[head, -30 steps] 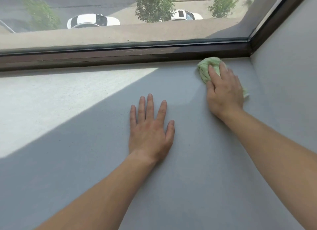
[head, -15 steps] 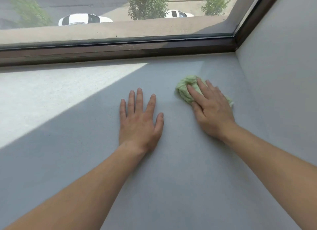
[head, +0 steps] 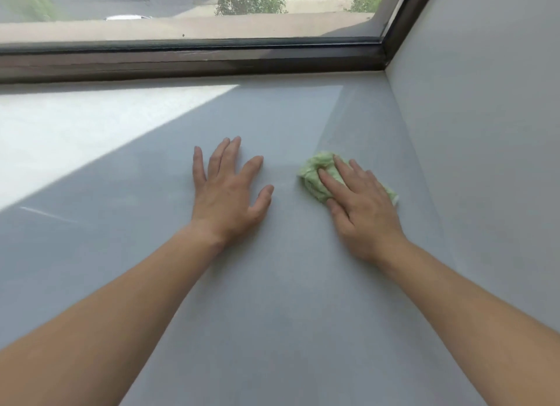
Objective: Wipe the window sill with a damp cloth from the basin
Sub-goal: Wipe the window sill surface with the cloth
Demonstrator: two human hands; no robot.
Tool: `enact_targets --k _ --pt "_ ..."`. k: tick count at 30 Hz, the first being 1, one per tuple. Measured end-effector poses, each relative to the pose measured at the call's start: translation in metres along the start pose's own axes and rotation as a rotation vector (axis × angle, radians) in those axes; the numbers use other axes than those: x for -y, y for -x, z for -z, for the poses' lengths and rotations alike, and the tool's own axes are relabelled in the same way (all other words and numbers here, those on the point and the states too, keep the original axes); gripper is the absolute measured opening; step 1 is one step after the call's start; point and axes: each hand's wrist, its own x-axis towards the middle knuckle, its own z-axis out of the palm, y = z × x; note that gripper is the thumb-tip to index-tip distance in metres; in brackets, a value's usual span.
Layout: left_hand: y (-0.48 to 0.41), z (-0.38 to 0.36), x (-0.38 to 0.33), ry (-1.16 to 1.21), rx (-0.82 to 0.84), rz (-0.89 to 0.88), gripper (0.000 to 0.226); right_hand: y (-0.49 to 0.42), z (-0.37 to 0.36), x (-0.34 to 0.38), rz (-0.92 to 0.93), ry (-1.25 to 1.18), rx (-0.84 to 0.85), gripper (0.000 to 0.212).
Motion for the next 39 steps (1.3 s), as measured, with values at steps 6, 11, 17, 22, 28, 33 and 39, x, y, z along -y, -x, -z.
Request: enact_targets --k 6,11,17,22,28,33,39 --pt "0.08 -0.008 -0.04 0.183 0.0 0.036 0.059 0.036 -0.022 0.041 -0.196 -0.015 -0.163 0.053" --pt "0.122 -0.022 -0.055 0.199 -0.004 0.063 0.061 0.121 -0.029 0.018 0.196 0.006 -0.024 0.051" --pt "0.129 -0.032 -0.078 0.085 0.011 0.013 0.063 0.129 -0.024 0.003 -0.197 -0.04 -0.114 0.053" --pt "0.144 -0.043 -0.096 0.174 0.055 0.003 0.066 0.225 -0.053 0.025 0.049 -0.011 -0.069 0.057" --pt "0.147 -0.046 -0.1 0.106 0.051 -0.005 0.064 0.231 -0.021 -0.047 -0.071 -0.039 -0.081 0.052" --pt "0.146 -0.046 -0.109 0.082 0.051 0.024 0.059 0.249 -0.028 -0.039 -0.211 -0.016 -0.107 0.053" --pt "0.13 -0.037 -0.105 0.101 0.01 0.03 0.052 0.251 -0.025 -0.05 -0.14 -0.046 -0.076 0.053"
